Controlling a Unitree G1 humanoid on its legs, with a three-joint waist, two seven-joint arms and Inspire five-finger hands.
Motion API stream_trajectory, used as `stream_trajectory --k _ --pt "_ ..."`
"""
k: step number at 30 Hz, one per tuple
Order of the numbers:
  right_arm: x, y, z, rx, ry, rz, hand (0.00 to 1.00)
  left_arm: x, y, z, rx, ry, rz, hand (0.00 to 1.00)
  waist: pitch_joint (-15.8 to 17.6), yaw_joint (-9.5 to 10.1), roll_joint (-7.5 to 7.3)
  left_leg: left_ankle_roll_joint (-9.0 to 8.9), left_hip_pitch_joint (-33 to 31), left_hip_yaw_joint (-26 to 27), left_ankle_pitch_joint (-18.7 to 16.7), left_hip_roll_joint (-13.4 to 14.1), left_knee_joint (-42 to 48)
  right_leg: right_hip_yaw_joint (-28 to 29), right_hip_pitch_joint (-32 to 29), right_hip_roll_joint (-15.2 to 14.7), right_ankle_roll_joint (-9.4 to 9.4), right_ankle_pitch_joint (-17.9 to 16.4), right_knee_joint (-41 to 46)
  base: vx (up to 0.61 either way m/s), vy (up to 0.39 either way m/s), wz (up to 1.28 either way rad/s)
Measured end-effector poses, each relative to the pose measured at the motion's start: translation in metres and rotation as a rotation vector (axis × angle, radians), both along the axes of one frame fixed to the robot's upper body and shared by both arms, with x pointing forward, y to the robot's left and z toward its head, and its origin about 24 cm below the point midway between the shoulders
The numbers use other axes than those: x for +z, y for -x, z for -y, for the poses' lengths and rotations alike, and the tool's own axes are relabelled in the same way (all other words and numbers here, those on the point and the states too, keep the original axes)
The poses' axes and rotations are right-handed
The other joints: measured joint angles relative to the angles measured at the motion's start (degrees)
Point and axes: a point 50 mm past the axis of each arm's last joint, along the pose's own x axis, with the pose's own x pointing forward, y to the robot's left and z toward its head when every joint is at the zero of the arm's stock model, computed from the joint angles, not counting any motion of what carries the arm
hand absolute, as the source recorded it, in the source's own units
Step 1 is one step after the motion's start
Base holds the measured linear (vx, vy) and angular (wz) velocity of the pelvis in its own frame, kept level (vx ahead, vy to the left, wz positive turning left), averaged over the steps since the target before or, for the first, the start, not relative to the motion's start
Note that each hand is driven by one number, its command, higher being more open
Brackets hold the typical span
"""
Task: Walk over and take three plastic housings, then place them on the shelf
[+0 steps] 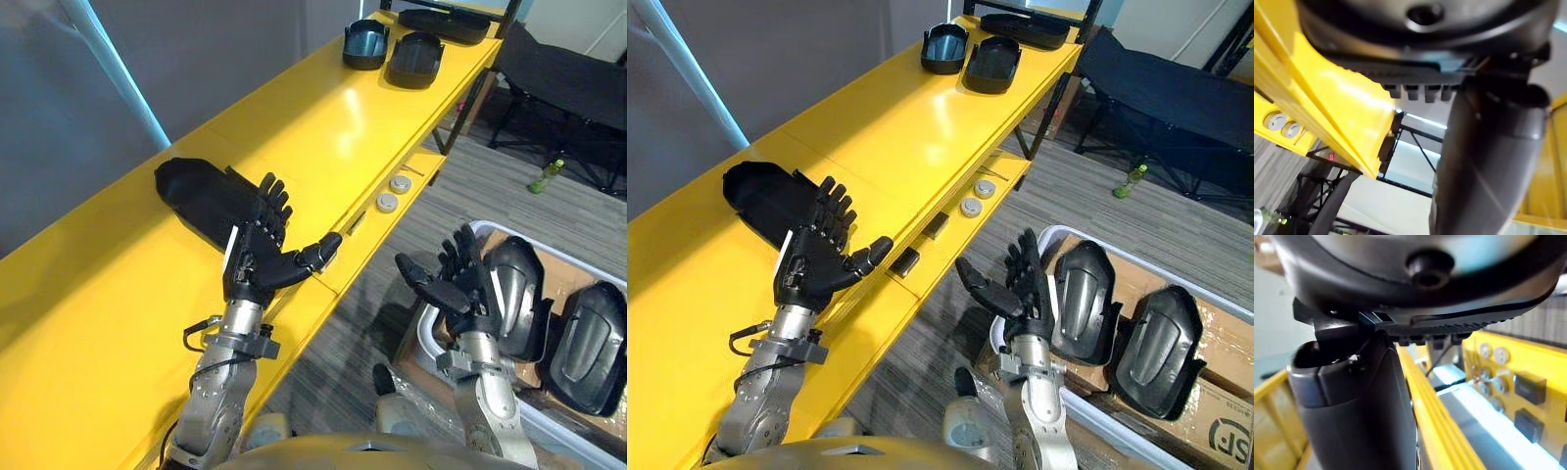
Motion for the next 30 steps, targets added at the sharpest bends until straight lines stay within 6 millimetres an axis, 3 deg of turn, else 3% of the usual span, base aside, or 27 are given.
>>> stream_trajectory --k 2,3,4,6,8,9,10,11,13,14,15,16,17,18,19,21,22,23,24,26,28,30 --pt "-0.004 0.010 0.001 -0.002 -0.036 -0.006 1.00 0.001 0.004 0.000 -0.006 0.001 0.007 1.00 1.48 -0.04 -1.30 1.38 0.26 2.77 -1.45 -0.04 2.09 -0.61 -0.39 -0.05 -0.43 1.38 -0.02 -0.21 0.066 -0.87" --pt "-0.003 0.009 0.001 0.028 -0.054 0.012 1.00 0.001 0.005 0.001 -0.007 0.001 0.007 1.00 2.23 -0.13 -1.63 2.03 0.01 5.43 -0.54 0.25 1.79 -2.68 -1.20 0.11 -4.76 5.21 -2.08 -0.27 0.029 -1.03" --pt "-0.001 0.005 0.000 0.050 -0.061 0.033 1.00 0.002 0.004 0.001 -0.004 0.004 0.009 1.00 2.83 -0.02 -0.86 2.31 -0.37 7.36 0.19 1.52 1.26 -5.35 -2.09 -0.03 -7.26 4.99 -1.24 -0.34 0.005 -1.13" --pt "0.013 -0.021 -0.014 0.157 -0.054 0.136 1.00 0.003 -0.002 0.003 0.013 -0.029 0.021 1.00 3.14 0.33 -0.96 2.94 -2.20 11.65 3.55 2.63 -0.92 -18.71 -7.76 -2.14 -10.12 -7.69 19.38 -0.25 -0.036 -0.87" --pt "0.025 -0.043 -0.033 0.250 -0.032 0.217 1.00 0.007 -0.009 0.005 0.005 -0.029 0.047 1.00 2.84 1.17 -1.31 3.12 -4.08 11.92 6.39 3.14 -2.19 -22.98 -6.28 -5.46 -10.48 -14.01 26.78 -0.16 -0.087 -0.19" --pt "0.030 -0.054 -0.046 0.273 -0.006 0.241 1.00 0.012 -0.015 0.009 -0.013 -0.025 0.069 1.00 2.89 2.18 -1.21 2.67 -6.08 11.60 7.90 3.89 -2.20 -24.36 -4.82 -8.13 -10.32 -16.95 29.40 -0.14 -0.162 0.05" --pt "0.032 -0.059 -0.054 0.290 -0.001 0.246 1.00 0.013 -0.017 0.010 -0.016 -0.024 0.077 1.00 2.89 2.82 -1.24 2.30 -6.89 11.48 8.62 4.34 -2.26 -24.47 -3.73 -9.56 -10.03 -18.03 30.40 -0.14 -0.248 0.05" --pt "0.032 -0.064 -0.067 0.311 0.013 0.244 1.00 0.014 -0.019 0.011 -0.025 -0.022 0.084 1.00 2.87 4.45 -1.25 1.21 -8.26 11.26 10.05 5.34 -2.47 -24.57 -0.88 -12.99 -9.77 -19.16 31.05 -0.13 -0.327 -0.07" --pt "0.031 -0.065 -0.080 0.333 0.023 0.232 1.00 0.012 -0.018 0.008 -0.030 0.008 0.071 1.00 2.74 6.54 -1.20 -1.32 -10.06 11.41 12.00 7.72 -2.80 -24.38 3.00 -18.31 -9.54 -18.77 27.42 -0.15 -0.438 -0.35" --pt "0.030 -0.064 -0.085 0.333 0.016 0.221 1.00 0.011 -0.019 0.005 -0.020 0.019 0.063 1.00 2.66 6.78 -1.33 -3.45 -11.72 11.61 13.52 9.95 -2.85 -23.87 4.34 -20.43 -9.63 -17.18 21.79 -0.12 -0.377 -0.52" --pt "0.029 -0.063 -0.086 0.325 0.022 0.214 1.00 0.010 -0.019 0.003 -0.018 0.031 0.057 1.00 2.44 6.72 -1.73 -4.80 -12.40 11.89 14.46 11.01 -2.95 -23.64 4.71 -20.84 -10.92 -13.42 18.39 -0.17 -0.541 -0.56" --pt "0.025 -0.061 -0.084 0.294 0.022 0.189 1.00 0.007 -0.021 0.000 -0.025 0.036 0.034 1.00 2.05 6.00 -2.08 -7.07 -13.66 11.16 16.72 13.15 -3.90 -21.58 5.22 -18.61 -6.57 -10.94 14.54 -0.17 -0.573 -0.49" --pt "0.020 -0.060 -0.076 0.259 0.030 0.163 1.00 0.000 -0.021 0.002 -0.031 0.058 -0.005 1.00 1.60 5.80 -1.35 -7.96 -13.06 10.48 18.87 14.84 -6.78 -22.33 4.89 -16.84 -2.93 -13.36 14.14 -0.16 -0.683 -0.45" --pt "0.010 -0.053 -0.060 0.204 0.053 0.114 1.00 -0.008 -0.017 0.010 -0.060 0.096 -0.060 1.00 1.35 4.40 -0.96 -8.36 -11.12 9.71 22.04 15.95 -10.78 -22.59 5.15 -15.19 1.58 -16.26 14.58 -0.08 -0.627 -0.38" --pt "0.001 -0.045 -0.035 0.115 0.086 0.059 1.00 -0.015 -0.011 0.018 -0.085 0.125 -0.113 1.00 1.20 2.53 -0.70 -7.61 -8.87 9.49 25.07 17.38 -13.25 -23.86 5.62 -13.86 5.54 -19.53 16.20 -0.06 -0.585 -0.23" --pt "-0.004 -0.037 -0.016 0.062 0.120 0.020 1.00 -0.020 -0.007 0.021 -0.085 0.144 -0.147 1.00 1.02 0.67 -0.16 -5.08 -8.85 8.20 27.27 18.80 -12.42 -24.90 6.93 -12.26 4.47 -21.02 16.27 -0.03 -0.372 -0.07" --pt "-0.010 -0.026 -0.001 0.023 0.147 -0.020 1.00 -0.023 -0.005 0.020 -0.086 0.163 -0.171 1.00 1.14 -0.32 0.02 -0.76 -9.42 7.09 30.45 20.39 -9.55 -25.78 8.78 -10.69 3.63 -21.37 15.86 -0.03 -0.307 -0.04" --pt "-0.014 -0.017 0.006 0.001 0.157 -0.049 1.00 -0.025 -0.004 0.019 -0.091 0.175 -0.179 1.00 1.21 -0.47 -0.37 0.81 -10.29 6.78 31.27 21.04 -6.85 -26.16 10.44 -10.17 2.81 -21.60 15.26 -0.04 -0.258 -0.17" --pt "-0.016 -0.006 0.016 -0.022 0.178 -0.074 1.00 -0.025 -0.002 0.020 -0.107 0.180 -0.174 1.00 1.29 -0.22 -0.85 -2.20 -9.97 6.24 28.21 18.71 -5.02 -26.59 11.44 -10.44 1.92 -22.06 15.01 -0.05 -0.136 -0.23" --pt "-0.018 0.000 0.023 -0.041 0.188 -0.091 1.00 -0.025 0.000 0.021 -0.148 0.174 -0.155 1.00 0.24 -0.57 0.40 -0.34 -9.68 6.50 26.10 16.91 -4.95 -26.60 10.65 -10.05 1.41 -22.33 14.83 -0.08 -0.055 -0.24" --pt "-0.015 -0.001 0.023 -0.015 0.194 -0.080 1.00 -0.020 0.002 0.023 -0.165 0.184 -0.136 1.00 -0.10 0.05 0.84 -2.10 -8.73 4.00 21.69 13.03 -5.03 -24.67 9.59 -10.95 1.56 -21.86 13.43 -0.06 0.043 -0.33" --pt "-0.015 -0.004 0.015 0.028 0.181 -0.077 1.00 -0.017 0.003 0.023 -0.172 0.187 -0.117 1.00 -0.50 0.71 1.47 -3.04 -6.64 1.09 13.73 8.23 -6.96 -22.54 8.84 -11.37 2.83 -19.16 11.06 -0.03 0.166 -0.36"
